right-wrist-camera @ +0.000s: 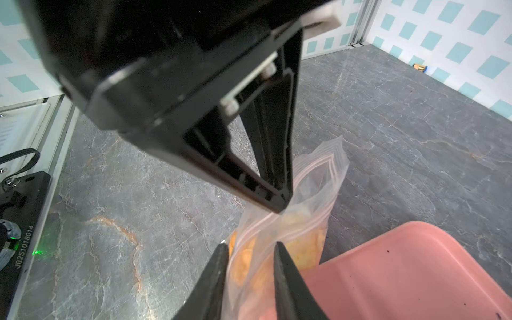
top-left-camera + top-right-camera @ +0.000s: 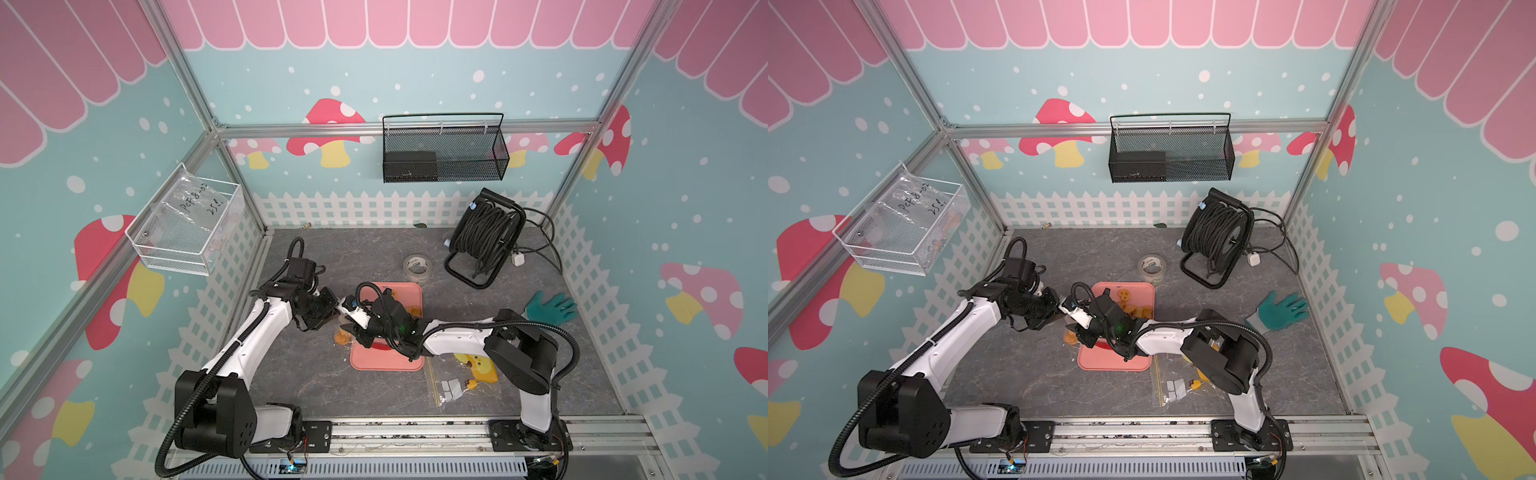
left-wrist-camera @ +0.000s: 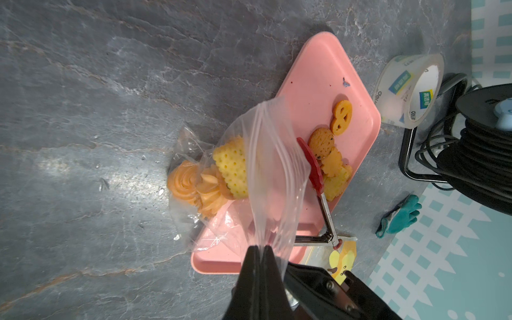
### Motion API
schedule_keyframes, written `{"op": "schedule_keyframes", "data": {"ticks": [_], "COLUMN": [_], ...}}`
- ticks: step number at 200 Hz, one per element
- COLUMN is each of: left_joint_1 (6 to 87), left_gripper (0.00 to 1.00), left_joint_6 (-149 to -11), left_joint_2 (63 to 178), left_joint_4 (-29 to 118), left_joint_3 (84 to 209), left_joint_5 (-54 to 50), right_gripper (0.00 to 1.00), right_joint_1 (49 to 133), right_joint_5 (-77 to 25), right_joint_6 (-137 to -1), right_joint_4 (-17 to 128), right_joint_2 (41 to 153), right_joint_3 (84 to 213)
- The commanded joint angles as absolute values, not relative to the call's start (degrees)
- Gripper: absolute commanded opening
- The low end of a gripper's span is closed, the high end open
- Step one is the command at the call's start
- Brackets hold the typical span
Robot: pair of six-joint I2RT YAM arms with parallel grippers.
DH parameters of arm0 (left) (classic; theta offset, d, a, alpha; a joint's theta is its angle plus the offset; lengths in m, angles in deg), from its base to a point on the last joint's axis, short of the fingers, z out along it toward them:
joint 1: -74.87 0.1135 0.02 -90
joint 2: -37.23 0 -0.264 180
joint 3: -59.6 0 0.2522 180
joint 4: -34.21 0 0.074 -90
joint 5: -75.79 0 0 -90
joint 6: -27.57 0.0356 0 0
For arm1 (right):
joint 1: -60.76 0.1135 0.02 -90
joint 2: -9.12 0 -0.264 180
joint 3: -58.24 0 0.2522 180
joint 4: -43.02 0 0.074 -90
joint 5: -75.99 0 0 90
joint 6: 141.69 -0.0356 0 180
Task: Put the cookies into a resealable bag to prevent moisture
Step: Close the ziploc bag at the center of the board.
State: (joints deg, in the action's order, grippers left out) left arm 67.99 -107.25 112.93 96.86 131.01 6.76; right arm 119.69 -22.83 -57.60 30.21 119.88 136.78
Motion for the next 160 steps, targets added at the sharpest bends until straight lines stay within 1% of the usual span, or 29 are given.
{"op": "schedule_keyframes", "data": {"ticks": [1, 29, 36, 65, 77, 89, 97, 103, 106, 130, 140, 160], "left_joint_1": [68.19, 68.43, 68.39, 68.78, 69.40, 69.77, 69.93, 70.18, 70.33, 70.90, 70.92, 70.91], "left_gripper": [0.00, 0.00, 0.03, 0.23, 0.32, 0.41, 0.55, 0.69, 0.73, 0.73, 0.73, 0.69], "left_joint_6": [-108.00, -107.40, -106.98, -102.68, -99.51, -94.67, -91.17, -88.18, -86.37, -68.87, -61.79, -47.34], "left_joint_2": [110.64, 110.19, 109.80, 107.25, 106.40, 104.85, 103.41, 102.37, 101.90, 100.77, 100.86, 101.50], "left_joint_4": [96.65, 97.02, 97.32, 99.50, 100.99, 103.14, 104.12, 104.64, 104.80, 107.61, 108.97, 113.84], "left_joint_3": [130.75, 131.13, 131.56, 134.01, 135.48, 137.71, 138.93, 139.63, 140.12, 143.44, 144.50, 146.42], "left_joint_5": [5.84, 6.10, 5.76, 3.28, 3.26, 0.80, -1.21, -2.39, -2.58, -1.44, 1.50, 9.98], "right_gripper": [0.22, 0.10, 0.08, 0.00, 0.00, 0.00, 0.00, 0.00, 0.00, 0.00, 0.00, 0.00], "right_joint_1": [120.02, 120.09, 120.10, 120.08, 120.10, 119.74, 119.25, 118.93, 118.75, 117.65, 117.15, 116.24], "right_joint_5": [-21.35, -22.81, -22.72, -24.29, -26.12, -28.83, -31.69, -33.47, -34.24, -42.24, -44.91, -50.46], "right_joint_6": [-56.84, -56.30, -56.02, -52.74, -50.18, -47.27, -45.39, -44.10, -43.41, -39.13, -38.75, -39.63], "right_joint_4": [28.37, 26.49, 26.08, 24.81, 24.78, 24.70, 24.60, 24.63, 24.59, 24.37, 23.02, 19.56], "right_joint_2": [116.50, 114.59, 114.10, 112.24, 112.22, 112.51, 112.93, 113.17, 113.30, 114.19, 114.33, 113.74], "right_joint_3": [134.87, 134.27, 133.86, 133.38, 133.79, 134.09, 134.29, 134.40, 134.41, 134.49, 133.87, 131.72]}}
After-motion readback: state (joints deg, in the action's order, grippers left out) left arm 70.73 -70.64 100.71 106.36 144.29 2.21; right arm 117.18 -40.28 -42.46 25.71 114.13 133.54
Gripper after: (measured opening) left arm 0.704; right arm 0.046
